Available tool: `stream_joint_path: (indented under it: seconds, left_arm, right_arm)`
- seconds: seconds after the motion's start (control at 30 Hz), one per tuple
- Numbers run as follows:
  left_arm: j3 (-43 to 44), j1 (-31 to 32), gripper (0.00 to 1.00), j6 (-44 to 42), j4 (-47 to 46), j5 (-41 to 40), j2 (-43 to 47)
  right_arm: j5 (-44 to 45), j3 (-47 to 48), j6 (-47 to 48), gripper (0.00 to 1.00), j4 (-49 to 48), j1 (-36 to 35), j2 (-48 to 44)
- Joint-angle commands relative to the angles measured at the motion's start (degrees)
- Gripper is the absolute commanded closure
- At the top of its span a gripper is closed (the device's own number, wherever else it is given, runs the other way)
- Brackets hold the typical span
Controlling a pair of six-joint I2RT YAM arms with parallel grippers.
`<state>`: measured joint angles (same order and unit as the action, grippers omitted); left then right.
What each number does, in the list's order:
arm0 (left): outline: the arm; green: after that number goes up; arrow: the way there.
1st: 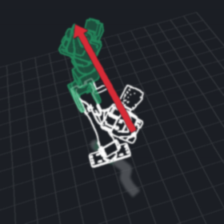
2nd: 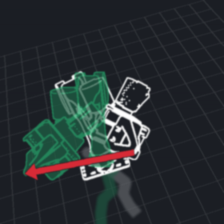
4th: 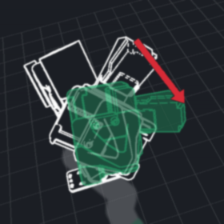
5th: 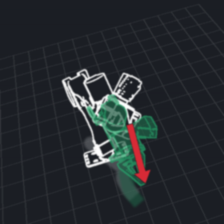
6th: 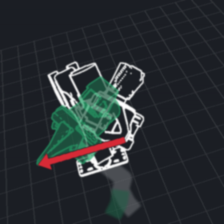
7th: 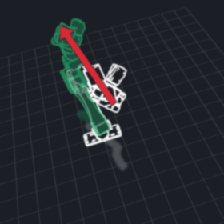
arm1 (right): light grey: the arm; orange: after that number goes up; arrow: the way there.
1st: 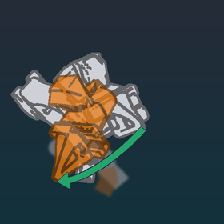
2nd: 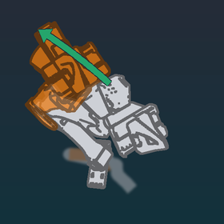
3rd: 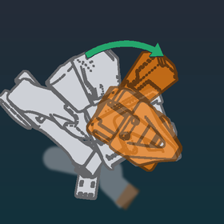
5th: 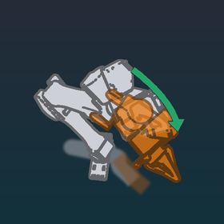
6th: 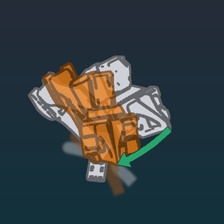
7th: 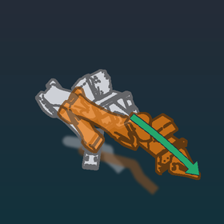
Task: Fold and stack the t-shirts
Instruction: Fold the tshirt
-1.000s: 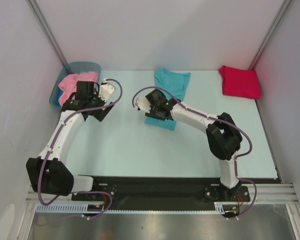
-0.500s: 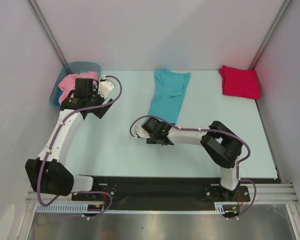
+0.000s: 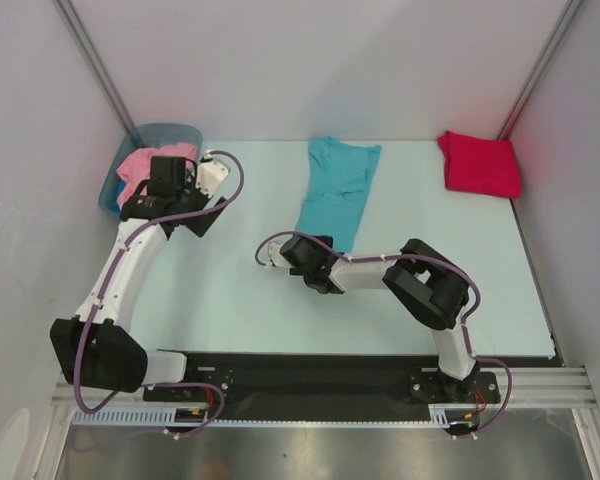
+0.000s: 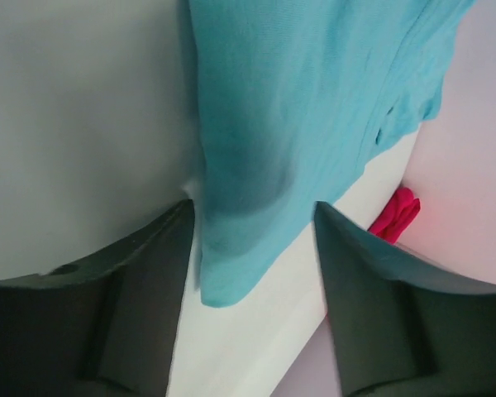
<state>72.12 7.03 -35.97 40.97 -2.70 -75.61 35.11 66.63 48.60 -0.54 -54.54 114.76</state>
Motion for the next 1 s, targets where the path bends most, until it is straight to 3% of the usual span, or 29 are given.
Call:
stream_joint_path:
  seconds: [0.0, 0.13, 0.27, 0.37, 0.4, 0.5, 0.97]
  left_arm:
    - [2.4, 0.4, 0.0, 0.4, -0.5, 0.1, 2.0]
    - [2.4, 0.4, 0.0, 0.2, -0.5, -0.1, 1.9]
    - [2.5, 0.4, 0.0, -0.2, -0.9, -0.7, 1.9]
    - [3.1, 0.4, 0.0, -0.4, -0.9, -0.7, 1.3]
    - [3.4, 0.4, 0.0, -0.4, -0.9, -0.7, 1.2]
    - [3.8, 0.4, 0.0, -0.4, -0.9, -0.6, 0.6]
    - [7.2, 0.4, 0.0, -0.2, -1.2, 0.1, -2.3]
  right_arm:
    - [0.4, -0.1, 0.3, 0.39, -2.5, 0.6, 2.6]
    - [0.6, 0.4, 0.2, 0.6, -1.9, 0.8, 3.0]
    - [0.4, 1.5, -0.3, 0.63, -0.4, 1.6, 3.3]
    - [0.0, 2.4, -0.5, 0.74, 0.2, 2.2, 3.5]
    - [0.1, 2.6, -0.4, 0.86, 0.2, 2.4, 3.5]
    - [-0.6, 3.7, -0.1, 1.0, 2.7, 2.5, 3.1]
    - [-17.2, 21.3, -4.9, 1.0, 32.6, 2.7, -4.6]
